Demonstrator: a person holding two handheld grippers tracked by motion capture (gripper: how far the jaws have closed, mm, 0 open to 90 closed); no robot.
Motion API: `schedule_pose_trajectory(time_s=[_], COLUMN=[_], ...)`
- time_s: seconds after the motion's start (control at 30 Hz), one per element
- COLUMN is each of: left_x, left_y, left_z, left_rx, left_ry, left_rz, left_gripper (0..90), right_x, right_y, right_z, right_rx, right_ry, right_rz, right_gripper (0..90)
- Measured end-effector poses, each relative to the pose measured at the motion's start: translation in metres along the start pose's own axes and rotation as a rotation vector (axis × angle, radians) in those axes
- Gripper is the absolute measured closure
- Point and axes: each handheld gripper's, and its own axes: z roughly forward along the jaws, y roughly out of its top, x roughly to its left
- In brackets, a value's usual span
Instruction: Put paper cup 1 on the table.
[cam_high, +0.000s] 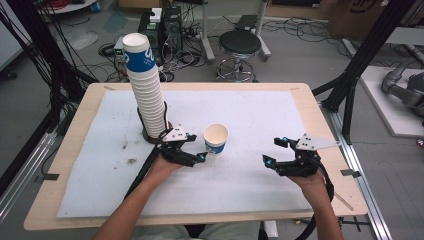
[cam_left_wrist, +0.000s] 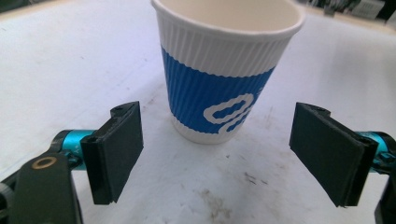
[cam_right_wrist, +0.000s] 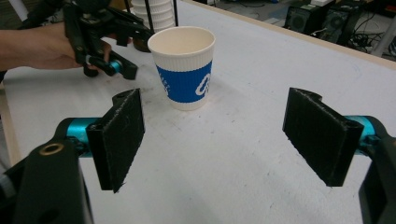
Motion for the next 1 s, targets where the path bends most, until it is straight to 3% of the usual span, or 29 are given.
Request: schedule_pose_trajectory(time_s=[0.1,0.27,0.6,1.0], left_x=[-0.001,-0.002,-0.007,-0.002], left_y=[0.001,0.005,0.003,0.004], left_z=[-0.018,-0.043,-0.085,-0.111], left_rx=[-0.075,-0.153,-0.242,-0.295], left_ry=[-0.004,0.013,0.049,0.101], left_rz=[-0.021,-0.009,-0.007,-0.013], left_gripper=[17.3,17.3,17.3,17.3], right_x=[-0.001,-0.001,-0.001,0.000], right_y=[-0.003,-0.005,-0.004,-0.004], right_z=[0.003,0.007,0.005,0.003], right_rx=[0.006,0.028,0.010,-0.014], right_ry=[-0.020,-0.038,-0.070,-0.075], right_rz=[0.004,-0.005,-0.001,0.000], right_gripper=[21.3,21.3,21.3,21.3])
